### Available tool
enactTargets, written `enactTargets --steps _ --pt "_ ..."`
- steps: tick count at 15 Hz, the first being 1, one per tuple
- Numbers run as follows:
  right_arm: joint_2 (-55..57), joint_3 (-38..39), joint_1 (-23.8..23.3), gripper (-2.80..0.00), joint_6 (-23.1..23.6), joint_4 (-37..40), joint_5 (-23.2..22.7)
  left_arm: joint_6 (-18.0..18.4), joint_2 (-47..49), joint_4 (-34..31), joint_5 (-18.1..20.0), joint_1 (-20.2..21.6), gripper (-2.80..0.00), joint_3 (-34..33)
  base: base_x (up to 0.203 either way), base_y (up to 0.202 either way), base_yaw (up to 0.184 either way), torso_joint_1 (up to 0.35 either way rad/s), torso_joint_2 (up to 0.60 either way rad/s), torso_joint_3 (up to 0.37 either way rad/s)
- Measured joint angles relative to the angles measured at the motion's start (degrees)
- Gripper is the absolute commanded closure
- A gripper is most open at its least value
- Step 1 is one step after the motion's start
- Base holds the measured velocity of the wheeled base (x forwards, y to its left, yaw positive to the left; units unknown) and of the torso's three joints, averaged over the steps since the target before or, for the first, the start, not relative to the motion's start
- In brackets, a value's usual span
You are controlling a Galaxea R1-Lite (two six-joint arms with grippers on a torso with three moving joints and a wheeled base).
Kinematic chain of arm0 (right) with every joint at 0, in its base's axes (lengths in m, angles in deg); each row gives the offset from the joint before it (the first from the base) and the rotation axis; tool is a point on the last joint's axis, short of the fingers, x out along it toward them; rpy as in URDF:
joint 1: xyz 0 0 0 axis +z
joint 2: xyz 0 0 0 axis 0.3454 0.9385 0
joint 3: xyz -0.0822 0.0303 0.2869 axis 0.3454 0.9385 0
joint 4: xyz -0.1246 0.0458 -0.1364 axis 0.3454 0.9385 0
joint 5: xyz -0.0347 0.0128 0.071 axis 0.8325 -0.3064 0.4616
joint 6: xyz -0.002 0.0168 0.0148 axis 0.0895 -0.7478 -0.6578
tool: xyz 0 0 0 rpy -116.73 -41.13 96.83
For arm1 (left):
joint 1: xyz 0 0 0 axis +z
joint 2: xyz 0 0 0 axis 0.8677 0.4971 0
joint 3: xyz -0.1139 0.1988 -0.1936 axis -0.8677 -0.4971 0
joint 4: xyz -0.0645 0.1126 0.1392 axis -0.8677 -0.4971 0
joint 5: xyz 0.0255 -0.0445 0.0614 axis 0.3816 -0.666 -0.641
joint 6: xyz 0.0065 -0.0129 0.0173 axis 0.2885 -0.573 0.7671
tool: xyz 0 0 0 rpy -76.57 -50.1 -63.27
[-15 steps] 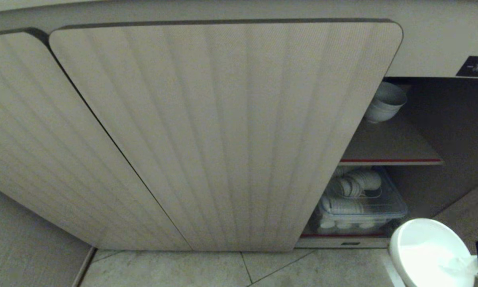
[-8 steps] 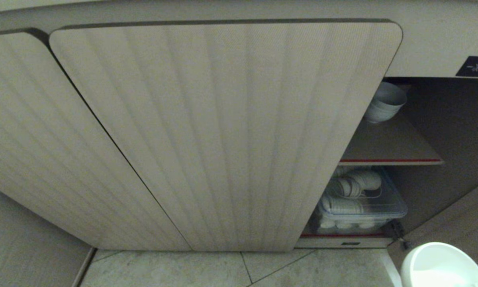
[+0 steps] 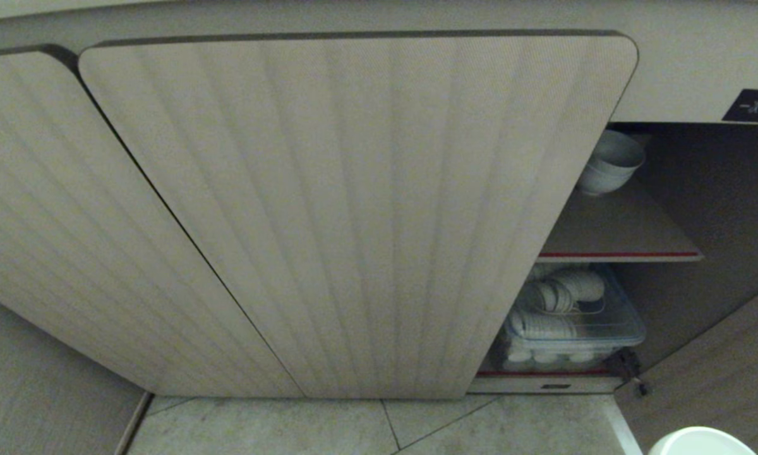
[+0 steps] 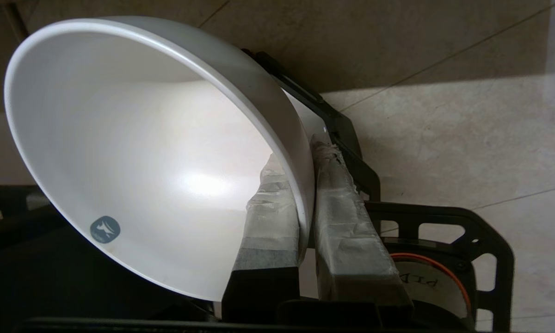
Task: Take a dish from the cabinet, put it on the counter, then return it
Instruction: Place it on the table
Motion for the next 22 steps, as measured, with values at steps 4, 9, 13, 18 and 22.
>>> enactTargets --steps 4,9,13,18,22 --pt "0.43 0.24 0.09 0.0 -0.43 0.04 -0.02 -0.02 0.0 -0.01 0.0 0.0 0.0 0.0 0.0 0.0 0.0 0.0 0.0 0.0" --pt "0.71 -0.28 0.06 0.0 -0.09 -0.3 0.02 -0.02 0.0 0.0 0.0 0.0 0.0 0.0 0.0 0.0 0.0 0.0 0.0 0.0" --pt "1.31 -0.89 -0.29 0.0 -0.06 -0.5 -0.29 -0.02 0.0 0.02 -0.02 0.0 0.0 0.0 0.0 0.0 0.0 0.0 0.0 0.0" --pt "1.92 -1.74 -1.15 0.0 -0.23 -0.36 -0.81 -0.02 0.0 0.02 0.0 0.0 0.0 0.0 0.0 0.0 0.0 0.0 0.0 0.0" --pt "2.25 -2.15 -1.38 0.0 -0.15 -0.33 -2.28 0.0 0.0 0.02 0.0 0.0 0.0 0.0 0.0 0.0 0.0 0.0 0.0 0.0"
